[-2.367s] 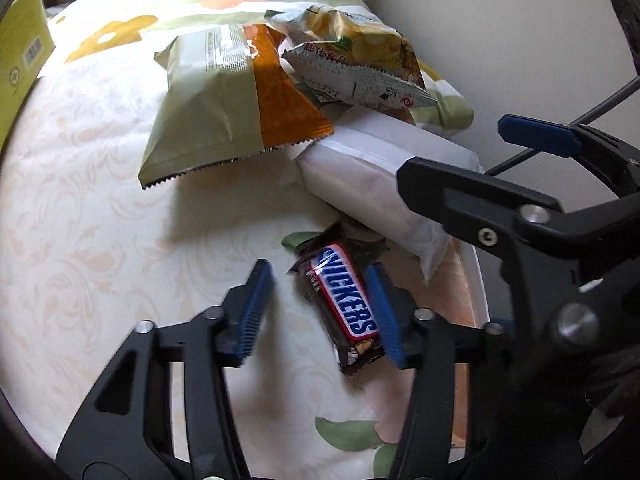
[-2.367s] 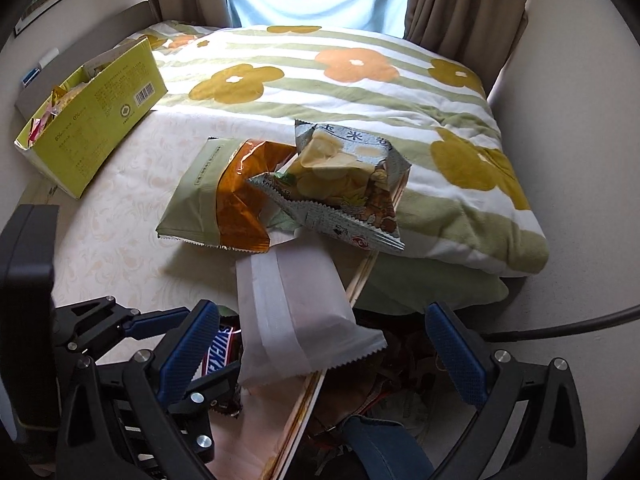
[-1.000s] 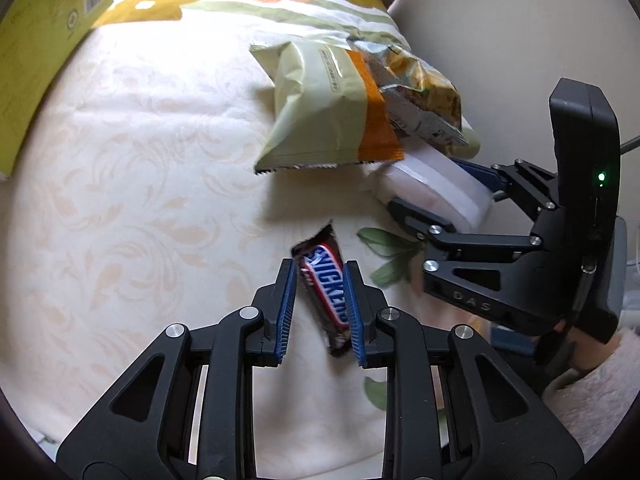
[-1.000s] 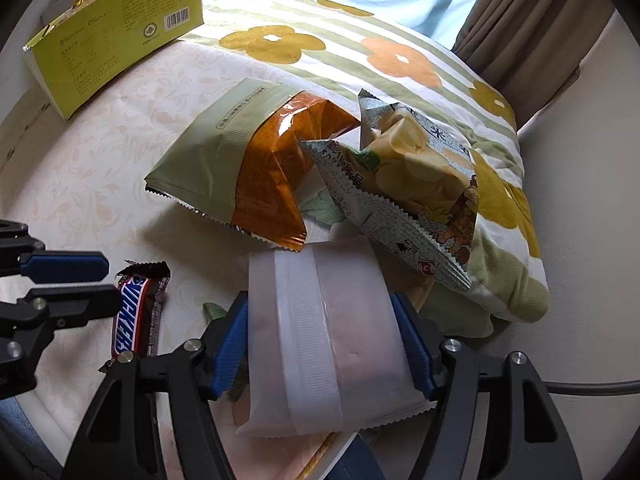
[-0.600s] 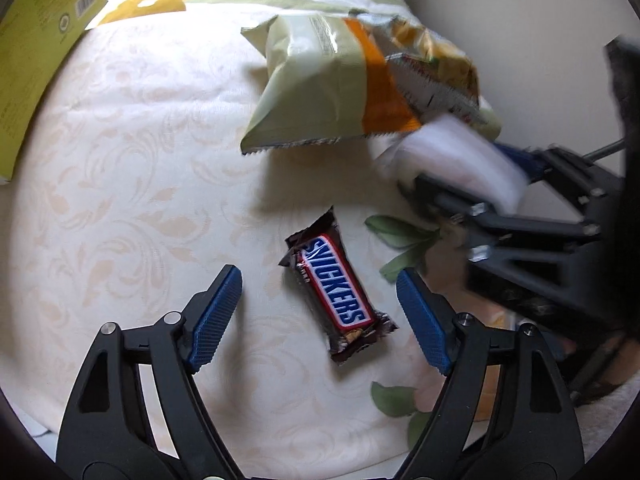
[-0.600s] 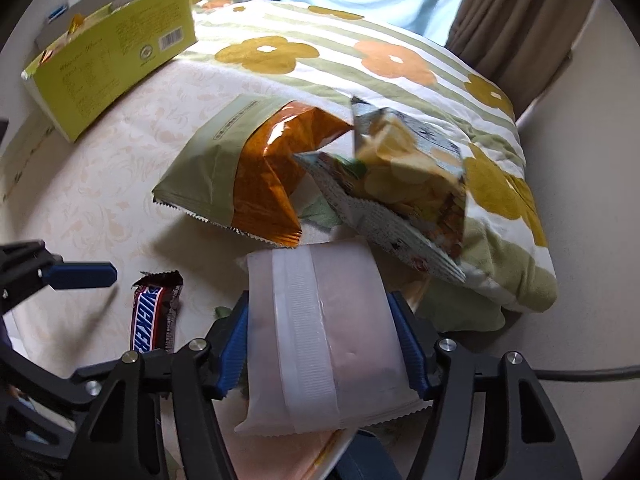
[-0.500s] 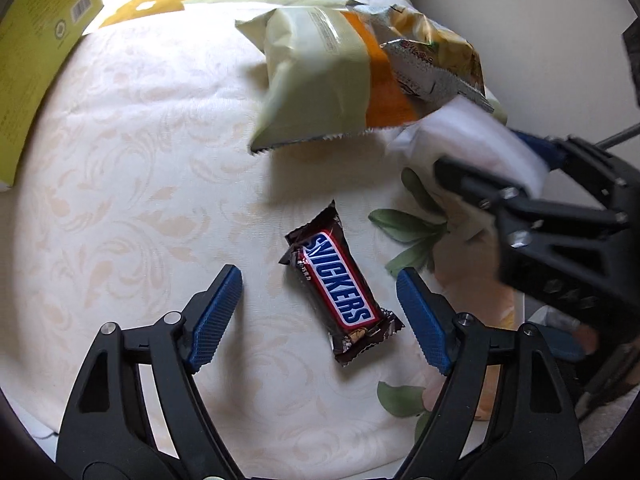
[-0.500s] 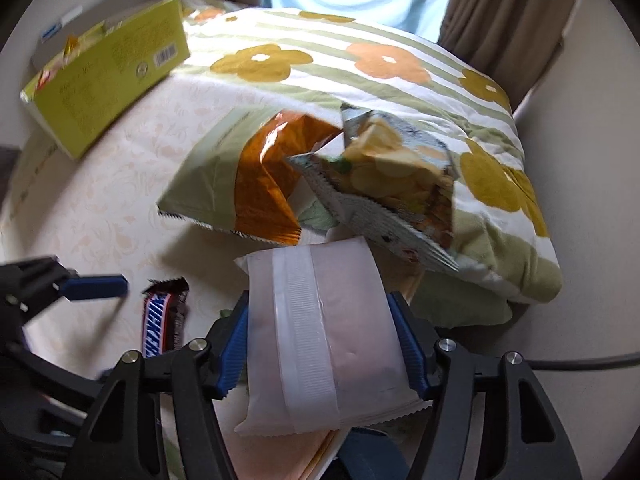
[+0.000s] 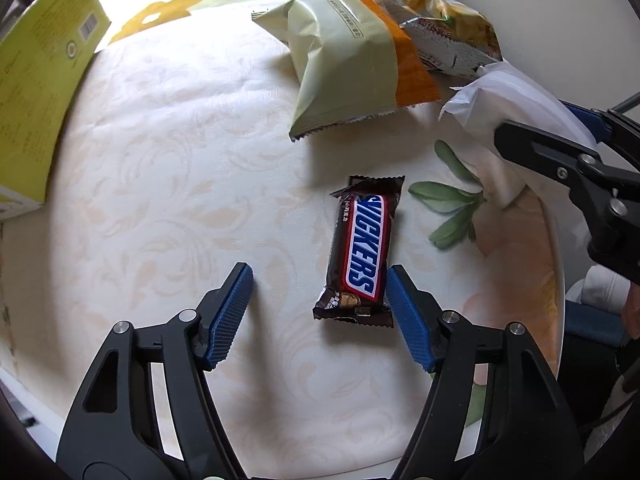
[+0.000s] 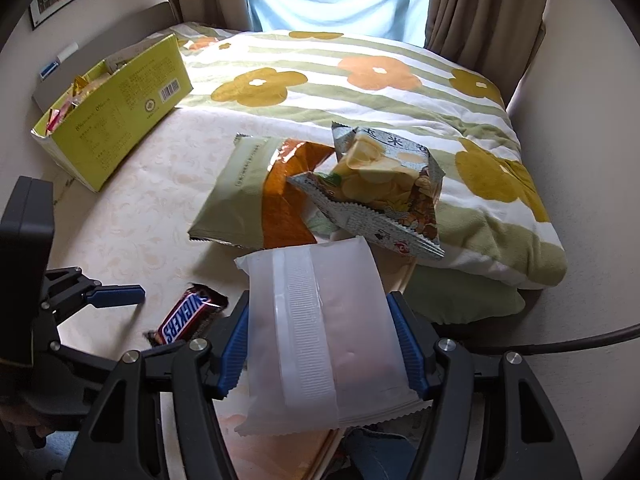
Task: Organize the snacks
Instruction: 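Grasp the Snickers bar with the left tool, then carry the Snickers bar and white packet into the yellow box and open both tools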
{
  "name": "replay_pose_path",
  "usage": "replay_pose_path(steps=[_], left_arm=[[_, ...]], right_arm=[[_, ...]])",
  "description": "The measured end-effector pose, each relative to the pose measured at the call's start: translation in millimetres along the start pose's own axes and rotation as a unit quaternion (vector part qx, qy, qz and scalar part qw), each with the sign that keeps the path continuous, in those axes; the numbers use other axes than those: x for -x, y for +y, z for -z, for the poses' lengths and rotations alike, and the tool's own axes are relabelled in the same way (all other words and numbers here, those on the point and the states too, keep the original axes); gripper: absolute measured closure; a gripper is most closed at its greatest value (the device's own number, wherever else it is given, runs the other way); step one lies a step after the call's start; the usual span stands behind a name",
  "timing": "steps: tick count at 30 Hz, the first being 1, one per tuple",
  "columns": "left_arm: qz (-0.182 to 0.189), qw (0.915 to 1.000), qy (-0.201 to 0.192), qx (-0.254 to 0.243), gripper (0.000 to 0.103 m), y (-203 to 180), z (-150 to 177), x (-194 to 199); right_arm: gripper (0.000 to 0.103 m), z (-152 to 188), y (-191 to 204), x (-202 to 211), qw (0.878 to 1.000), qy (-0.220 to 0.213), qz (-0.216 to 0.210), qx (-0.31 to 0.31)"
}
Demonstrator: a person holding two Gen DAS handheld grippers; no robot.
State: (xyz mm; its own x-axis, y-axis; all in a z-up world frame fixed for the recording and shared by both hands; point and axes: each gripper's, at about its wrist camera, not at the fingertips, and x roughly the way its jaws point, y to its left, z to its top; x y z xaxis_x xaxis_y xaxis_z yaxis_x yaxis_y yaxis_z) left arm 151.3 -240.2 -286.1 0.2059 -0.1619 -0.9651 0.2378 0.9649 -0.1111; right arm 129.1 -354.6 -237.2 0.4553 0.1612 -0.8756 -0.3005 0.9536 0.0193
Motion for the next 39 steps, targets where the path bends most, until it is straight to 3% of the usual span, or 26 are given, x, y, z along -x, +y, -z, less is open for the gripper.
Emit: replay_pose_path(steps=[2, 4, 6, 7, 8, 17, 26, 32, 39], left_arm=[[0.002, 1.0, -0.005, -0.008, 0.04, -4.9, -4.6, -0.7], [0.0, 0.9997, -0.006, -0.022, 0.056, -11.8, -9.5, -3.9], [-0.006, 0.9993, -0.006, -0.036, 0.064, -19.5, -12.7, -7.4], [-0.003, 0.9991, -0.006, -0.042, 0.076, -21.1, -13.2, -6.9], [-0.005, 0.9988, -0.007, -0.049, 0.078, -23.6, -13.6, -6.8], [0.006, 0.999, -0.016, -0.042, 0.078, -11.3, -15.6, 10.5], [0.021, 0.9967, -0.076, 0.019, 0.078, 22.9, -15.5, 84.4], [0.011, 0.9872, -0.147, 0.062, 0.078, 65.8, -20.5, 151.7], [-0.005, 0.9692, -0.215, 0.121, 0.078, 143.9, -30.8, 215.3]], right_arm=[[0.043, -0.5, 0.3, 1.9, 1.0, -0.004, -0.003, -0.003], [0.043, -0.6, -0.3, 3.8, 1.0, -0.008, -0.005, -0.006], [0.043, -0.7, -2.2, 5.4, 1.0, -0.012, -0.007, -0.01], [0.043, -0.6, -3.1, 6.3, 1.0, -0.014, -0.007, -0.011], [0.043, -0.3, -3.7, 6.9, 1.0, -0.015, -0.008, -0.013], [0.043, 0.9, -5.8, 12.5, 0.999, -0.022, -0.016, -0.024], [0.043, -20.9, 7.1, 47.8, 0.998, -0.055, -0.034, -0.025], [0.043, -55.8, 31.4, 80.1, 0.995, -0.086, -0.056, -0.009], [0.043, -115.2, 82.7, 108.4, 0.988, -0.126, -0.084, 0.019]])
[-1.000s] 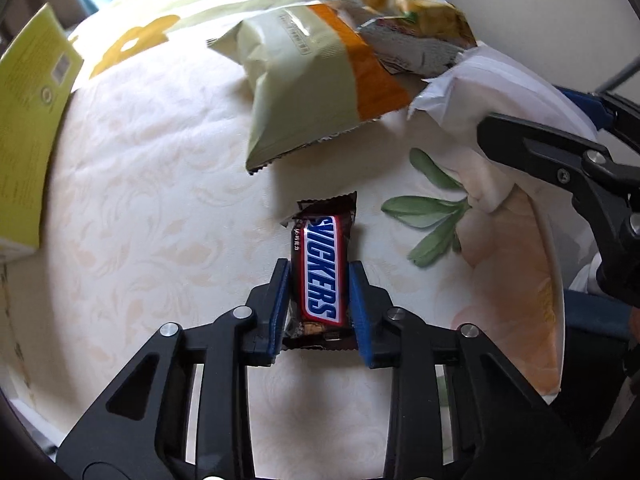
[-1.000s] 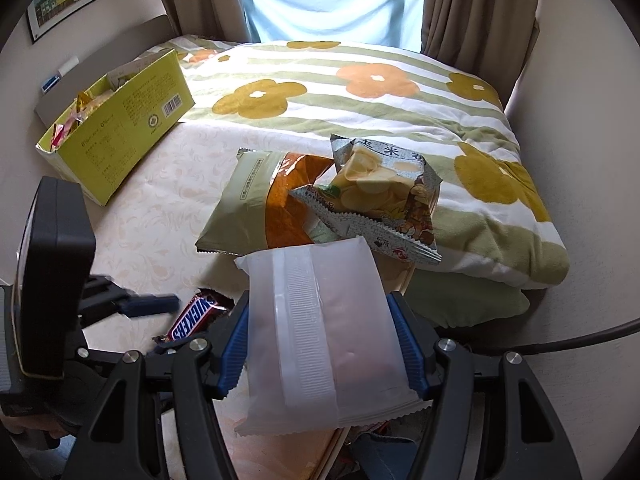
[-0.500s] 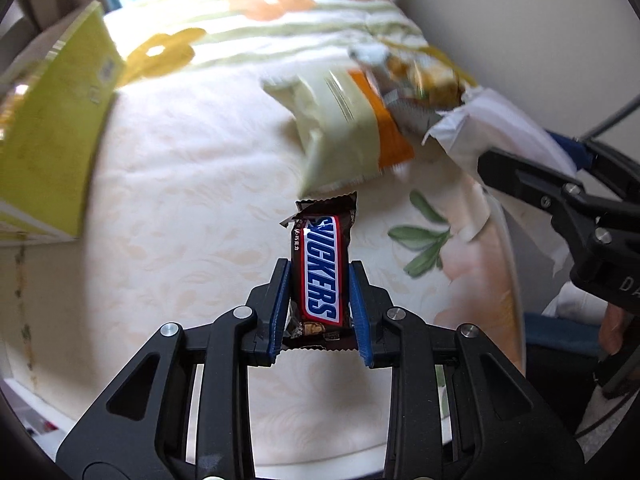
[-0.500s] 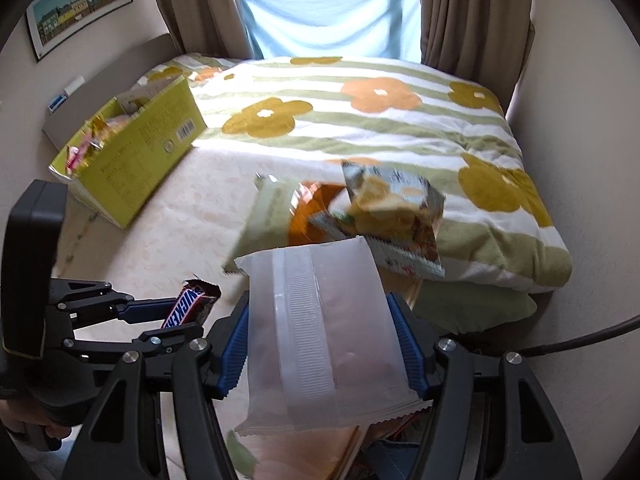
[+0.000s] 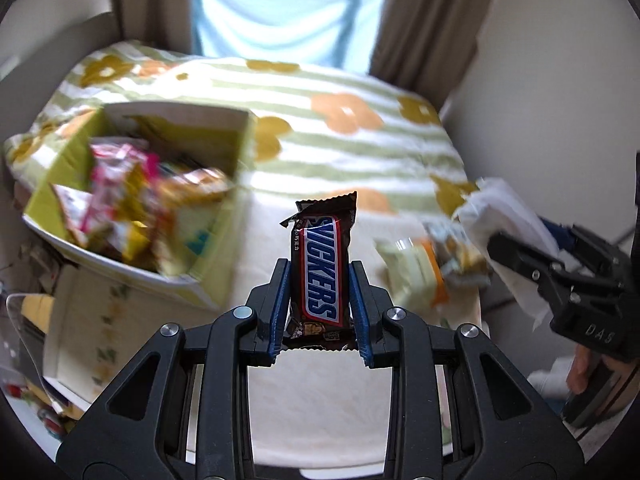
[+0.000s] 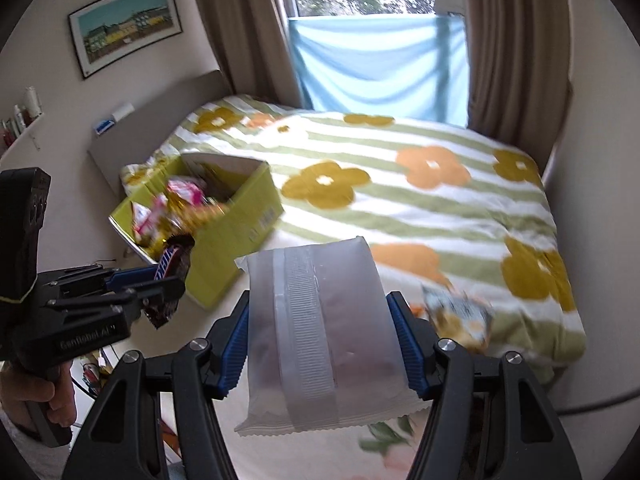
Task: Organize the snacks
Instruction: 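Carry the Snickers bar and white packet into the yellow box and open both tools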
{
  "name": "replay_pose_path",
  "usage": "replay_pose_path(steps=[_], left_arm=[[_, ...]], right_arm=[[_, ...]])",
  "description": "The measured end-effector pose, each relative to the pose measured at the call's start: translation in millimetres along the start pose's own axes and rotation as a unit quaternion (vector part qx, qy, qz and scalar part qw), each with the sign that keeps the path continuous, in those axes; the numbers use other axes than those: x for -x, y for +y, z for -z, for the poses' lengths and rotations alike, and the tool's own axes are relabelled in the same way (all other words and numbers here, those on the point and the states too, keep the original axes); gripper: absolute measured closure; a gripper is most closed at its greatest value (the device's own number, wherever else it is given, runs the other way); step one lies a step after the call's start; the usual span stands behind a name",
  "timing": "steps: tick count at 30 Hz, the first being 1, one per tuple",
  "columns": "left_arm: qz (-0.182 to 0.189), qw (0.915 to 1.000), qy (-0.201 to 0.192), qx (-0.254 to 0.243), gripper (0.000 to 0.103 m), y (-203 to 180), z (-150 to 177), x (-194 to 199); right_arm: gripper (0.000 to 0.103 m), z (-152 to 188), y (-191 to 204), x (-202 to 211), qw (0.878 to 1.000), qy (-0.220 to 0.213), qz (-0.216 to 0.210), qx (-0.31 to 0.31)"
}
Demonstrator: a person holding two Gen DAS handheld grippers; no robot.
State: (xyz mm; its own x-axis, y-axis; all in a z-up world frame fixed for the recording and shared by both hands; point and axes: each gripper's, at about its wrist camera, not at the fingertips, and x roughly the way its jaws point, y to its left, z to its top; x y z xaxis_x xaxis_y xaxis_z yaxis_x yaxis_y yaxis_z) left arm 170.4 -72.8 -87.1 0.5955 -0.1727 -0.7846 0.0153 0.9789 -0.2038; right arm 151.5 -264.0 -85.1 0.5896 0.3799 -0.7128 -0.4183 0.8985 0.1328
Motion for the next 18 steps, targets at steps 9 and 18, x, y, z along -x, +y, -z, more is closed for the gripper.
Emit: replay_pose_path(steps=[9, 18], left_arm=[[-0.029, 0.9974, -0.04, 0.052, 0.078, 110.9, -67.2, 25.6], [-0.022, 0.9971, 0.016, 0.071, 0.078, 205.5, -105.9, -29.0]], right_arm=[[0.043, -70.8, 81.4, -41.7, 0.999, -0.013, -0.026, 0.027], [0.043, -112.3, 135.9, -112.8, 0.999, 0.011, -0.037, -0.006]])
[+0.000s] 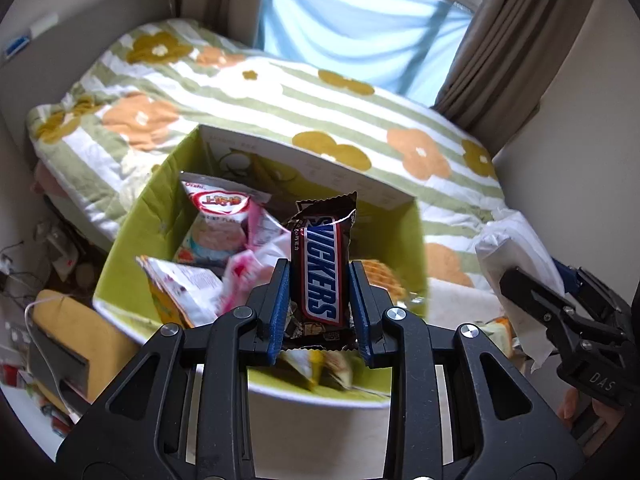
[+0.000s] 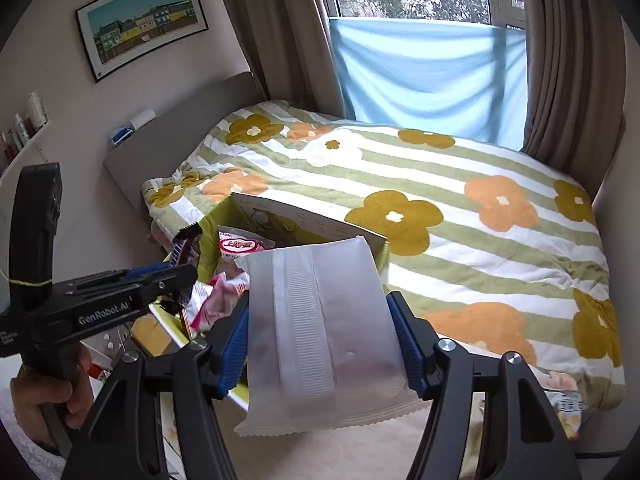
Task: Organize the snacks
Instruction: 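Carry the Snickers bar and white packet into the yellow box and open both tools, then move both tools back over the bed to the two remaining snack bags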
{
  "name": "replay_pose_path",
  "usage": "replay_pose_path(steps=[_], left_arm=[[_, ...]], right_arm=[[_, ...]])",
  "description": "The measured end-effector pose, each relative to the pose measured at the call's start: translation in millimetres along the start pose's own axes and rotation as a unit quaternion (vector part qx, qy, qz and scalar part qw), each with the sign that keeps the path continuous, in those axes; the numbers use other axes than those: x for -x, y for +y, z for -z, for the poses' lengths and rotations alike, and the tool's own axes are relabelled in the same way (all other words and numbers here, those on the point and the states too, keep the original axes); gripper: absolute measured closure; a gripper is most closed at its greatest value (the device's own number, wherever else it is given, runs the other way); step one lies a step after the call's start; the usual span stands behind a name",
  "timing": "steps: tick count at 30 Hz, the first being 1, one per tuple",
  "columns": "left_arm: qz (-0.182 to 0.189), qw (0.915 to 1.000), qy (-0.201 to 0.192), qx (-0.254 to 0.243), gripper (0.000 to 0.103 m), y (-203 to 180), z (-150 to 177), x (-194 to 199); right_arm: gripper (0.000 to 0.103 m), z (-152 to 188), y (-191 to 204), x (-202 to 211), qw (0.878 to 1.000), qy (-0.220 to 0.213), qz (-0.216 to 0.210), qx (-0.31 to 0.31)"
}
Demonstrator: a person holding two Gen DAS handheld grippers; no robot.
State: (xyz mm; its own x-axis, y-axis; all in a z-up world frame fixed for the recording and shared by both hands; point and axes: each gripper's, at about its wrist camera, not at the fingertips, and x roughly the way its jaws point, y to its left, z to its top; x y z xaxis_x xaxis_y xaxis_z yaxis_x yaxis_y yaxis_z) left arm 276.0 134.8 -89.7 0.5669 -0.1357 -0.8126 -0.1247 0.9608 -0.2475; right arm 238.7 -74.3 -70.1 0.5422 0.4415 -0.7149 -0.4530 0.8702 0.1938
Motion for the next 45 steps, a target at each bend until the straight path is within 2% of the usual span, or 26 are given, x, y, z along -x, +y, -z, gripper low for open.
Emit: replay_pose_path(steps=[3, 4, 5, 6, 7, 9, 12, 15, 18, 19, 20, 22, 24, 32, 37, 45], left_arm=[[0.012, 0.9996, 0.027, -0.002, 0.075, 14.9, -9.6, -24.0], [0.019, 0.9991, 0.038, 0.002, 0.065, 20.7, -11.8, -33.0], [0.021, 0.9987, 0.045, 0.003, 0.052, 23.5, -12.4, -38.0], [0.021, 0.9986, 0.048, 0.003, 0.017, 25.8, -11.3, -42.8], [0.019, 0.9988, 0.045, 0.0, 0.0, 28.3, -10.1, -45.1], [0.018, 0.999, 0.039, -0.007, 0.0, 32.7, -7.1, -46.8], [0.017, 0.9981, 0.056, -0.018, 0.0, 39.7, -2.2, -50.6], [0.007, 0.9981, 0.056, -0.026, 0.0, 44.7, 1.9, -47.7], [-0.002, 0.998, 0.055, -0.03, 0.0, 48.4, 5.9, -44.2], [-0.005, 0.998, 0.054, -0.032, 0.0, 48.9, 7.9, -42.9], [-0.007, 0.9979, 0.055, -0.034, 0.0, 49.6, 9.1, -42.7], [-0.008, 0.9975, 0.057, -0.039, 0.0, 50.4, 11.5, -42.5], [-0.009, 0.9975, 0.058, -0.04, 0.0, 51.6, 12.6, -40.8], [-0.007, 0.9976, 0.051, -0.047, 0.0, 48.9, 14.2, -34.2], [0.0, 0.9976, 0.047, -0.05, 0.0, 44.3, 14.5, -29.4], [0.016, 0.9962, 0.031, -0.079, 0.0, 10.6, 12.9, -16.4]], right_arm=[[0.043, -8.4, 7.0, -23.3, 1.0, 0.01, 0.006, -0.014], [0.043, -10.1, 8.0, -28.7, 1.0, 0.014, 0.007, -0.019], [0.043, -11.4, 9.1, -35.5, 0.999, 0.018, 0.011, -0.024], [0.043, -11.7, 9.7, -40.7, 0.999, 0.022, 0.014, -0.029], [0.043, -11.9, 9.6, -45.4, 0.999, 0.025, 0.017, -0.034], [0.043, -11.3, 9.8, -54.8, 0.998, 0.034, 0.021, -0.042], [0.043, -9.7, 10.4, -67.6, 0.997, 0.05, 0.028, -0.051], [0.043, -9.8, 11.7, -77.9, 0.996, 0.062, 0.027, -0.059], [0.042, -15.7, 12.2, -82.5, 0.996, 0.057, 0.01, -0.068], [0.042, -24.3, 12.4, -81.3, 0.996, 0.038, -0.016, -0.078], [0.04, -24.3, 12.4, -81.3, 0.996, 0.038, -0.016, -0.078], [0.016, -32.8, 17.6, -80.7, 0.997, 0.021, -0.012, -0.075], [0.016, -36.1, 21.3, -79.8, 0.998, 0.02, 0.005, -0.065], [0.016, -25.0, 17.6, -77.9, 0.996, 0.038, 0.014, -0.074], [0.016, -21.2, 17.9, -70.9, 0.996, 0.034, 0.019, -0.08], [0.016, -16.9, 10.5, -43.1, 0.995, 0.018, 0.039, -0.085]])
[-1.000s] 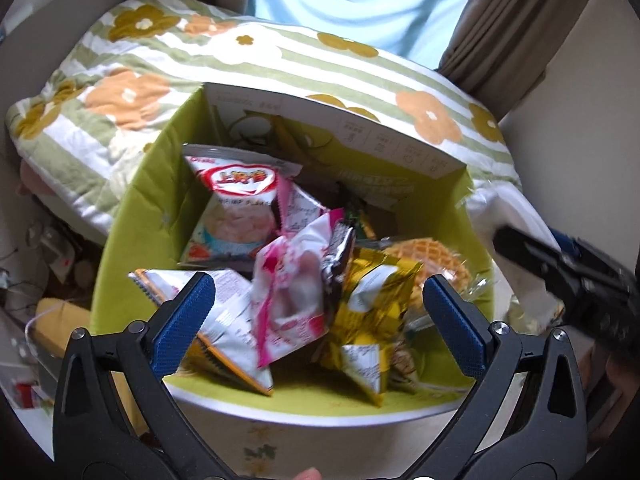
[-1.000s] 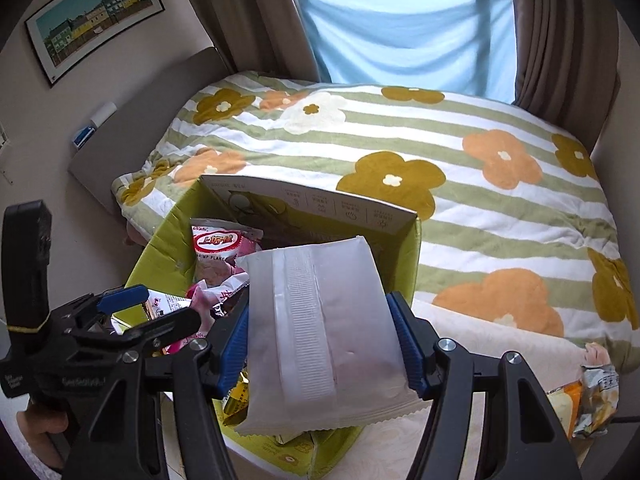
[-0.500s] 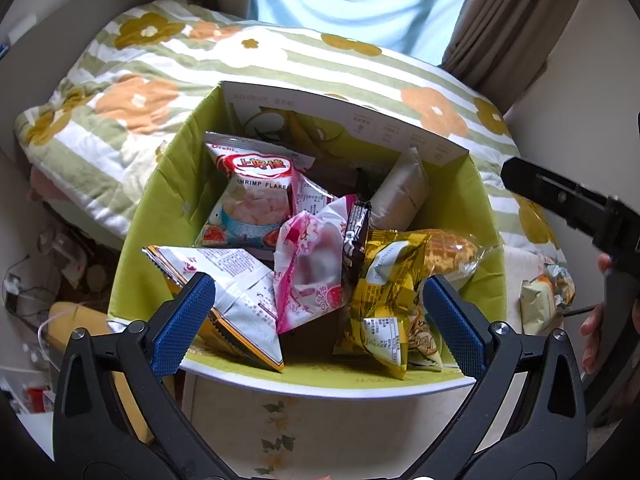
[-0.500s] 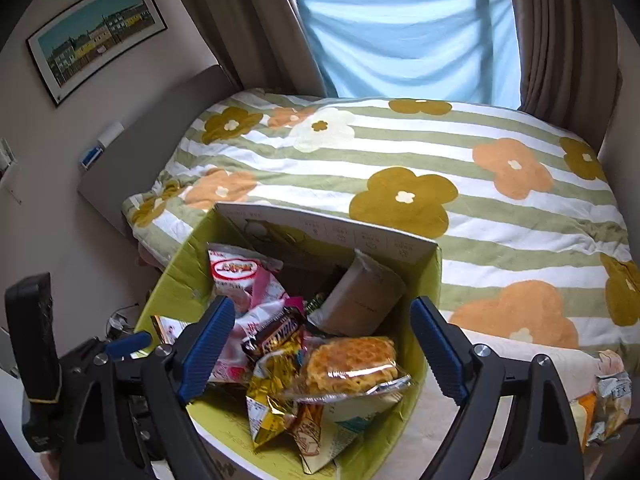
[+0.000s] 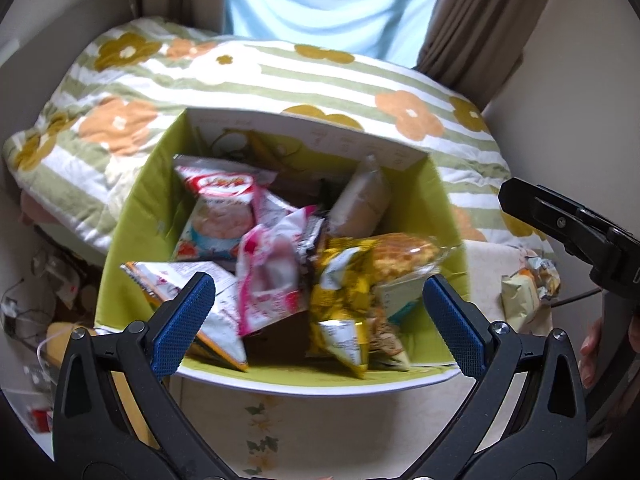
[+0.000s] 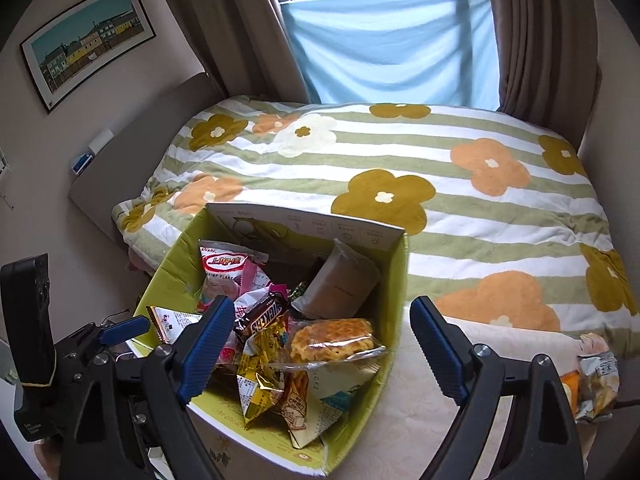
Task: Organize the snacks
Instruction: 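Move both tools back over the bed to the two remaining snack bags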
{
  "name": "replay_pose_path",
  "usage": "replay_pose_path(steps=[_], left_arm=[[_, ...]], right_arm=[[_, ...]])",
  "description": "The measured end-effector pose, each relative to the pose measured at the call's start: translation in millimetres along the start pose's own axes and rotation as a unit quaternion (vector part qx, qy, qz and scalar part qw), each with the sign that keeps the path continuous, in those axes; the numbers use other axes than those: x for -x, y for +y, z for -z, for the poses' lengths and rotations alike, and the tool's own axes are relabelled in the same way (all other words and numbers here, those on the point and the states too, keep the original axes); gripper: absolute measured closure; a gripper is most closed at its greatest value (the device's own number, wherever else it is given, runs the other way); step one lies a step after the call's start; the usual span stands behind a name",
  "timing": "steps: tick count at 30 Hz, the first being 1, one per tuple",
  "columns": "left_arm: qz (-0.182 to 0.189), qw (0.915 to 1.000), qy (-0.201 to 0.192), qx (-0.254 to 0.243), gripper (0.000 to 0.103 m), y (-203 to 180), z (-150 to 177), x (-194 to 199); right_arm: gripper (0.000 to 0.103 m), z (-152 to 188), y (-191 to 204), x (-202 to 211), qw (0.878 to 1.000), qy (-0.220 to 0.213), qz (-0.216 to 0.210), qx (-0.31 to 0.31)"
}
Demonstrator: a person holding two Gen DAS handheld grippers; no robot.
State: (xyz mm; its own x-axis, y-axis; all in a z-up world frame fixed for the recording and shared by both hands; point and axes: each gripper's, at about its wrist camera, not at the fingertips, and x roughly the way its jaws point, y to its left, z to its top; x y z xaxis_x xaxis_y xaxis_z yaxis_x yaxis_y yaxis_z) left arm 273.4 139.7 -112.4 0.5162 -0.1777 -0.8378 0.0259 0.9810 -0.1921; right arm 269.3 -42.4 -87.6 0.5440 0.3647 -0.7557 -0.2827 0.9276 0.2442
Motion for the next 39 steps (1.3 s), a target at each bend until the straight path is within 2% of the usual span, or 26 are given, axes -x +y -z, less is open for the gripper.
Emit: replay_pose_path(steps=[4, 9, 11, 12, 13, 18, 19, 21, 24, 30, 36, 39], left_arm=[[0.004, 0.9998, -0.018, -0.009, 0.0, -28.6, -1.1, 13.3], [0.022, 0.9994, -0.02, -0.019, 0.0, -68.5, 1.1, 18.3], [0.027, 0.9991, -0.02, -0.026, 0.0, -87.5, 2.9, 17.6], [0.032, 0.9989, -0.019, -0.029, 0.0, -98.7, 4.2, 17.0], [0.035, 0.9987, -0.018, -0.032, 0.0, -107.6, 5.6, 16.6], [0.051, 0.9972, -0.003, -0.054, 0.0, -158.8, 20.7, 7.1], [0.054, 0.9969, 0.001, -0.057, 0.0, -169.7, 24.4, 3.9], [0.061, 0.9963, 0.009, -0.06, 0.0, -188.1, 32.0, -2.3], [0.071, 0.9952, 0.024, -0.063, 0.0, -218.0, 44.5, -14.7], [0.091, 0.9926, 0.06, -0.054, 0.0, -273.7, 66.4, -51.9], [0.091, 0.9895, 0.099, -0.052, 0.0, -319.2, 80.1, -100.4], [0.089, 0.9881, 0.118, -0.043, 0.0, -327.9, 81.0, -123.3]], right_arm=[[0.016, 1.6, -13.5, 26.7, 1.0, -0.02, 0.008, 0.003], [0.016, 10.1, -44.2, 67.0, 0.998, -0.047, 0.032, 0.0], [0.009, 16.4, -60.3, 82.6, 0.997, -0.056, 0.046, -0.001], [0.0, 19.5, -66.7, 88.9, 0.997, -0.06, 0.052, -0.001], [0.0, 26.9, -83.5, 103.5, 0.995, -0.069, 0.066, -0.002], [0.0, 40.7, -119.5, 127.4, 0.993, -0.074, 0.094, -0.005], [0.0, 49.5, -141.5, 137.4, 0.991, -0.07, 0.11, -0.012], [0.0, 52.9, -149.7, 140.7, 0.991, -0.067, 0.113, -0.015], [0.0, 70.1, -187.8, 151.1, 0.99, -0.04, 0.13, -0.031], [0.0, 91.2, -232.8, 158.4, 0.987, -0.021, 0.153, -0.054], [0.0, 109.6, -275.1, 156.8, 0.983, -0.013, 0.161, -0.087], [0.0, 114.2, -290.7, 146.6, 0.983, 0.001, 0.152, -0.105]])
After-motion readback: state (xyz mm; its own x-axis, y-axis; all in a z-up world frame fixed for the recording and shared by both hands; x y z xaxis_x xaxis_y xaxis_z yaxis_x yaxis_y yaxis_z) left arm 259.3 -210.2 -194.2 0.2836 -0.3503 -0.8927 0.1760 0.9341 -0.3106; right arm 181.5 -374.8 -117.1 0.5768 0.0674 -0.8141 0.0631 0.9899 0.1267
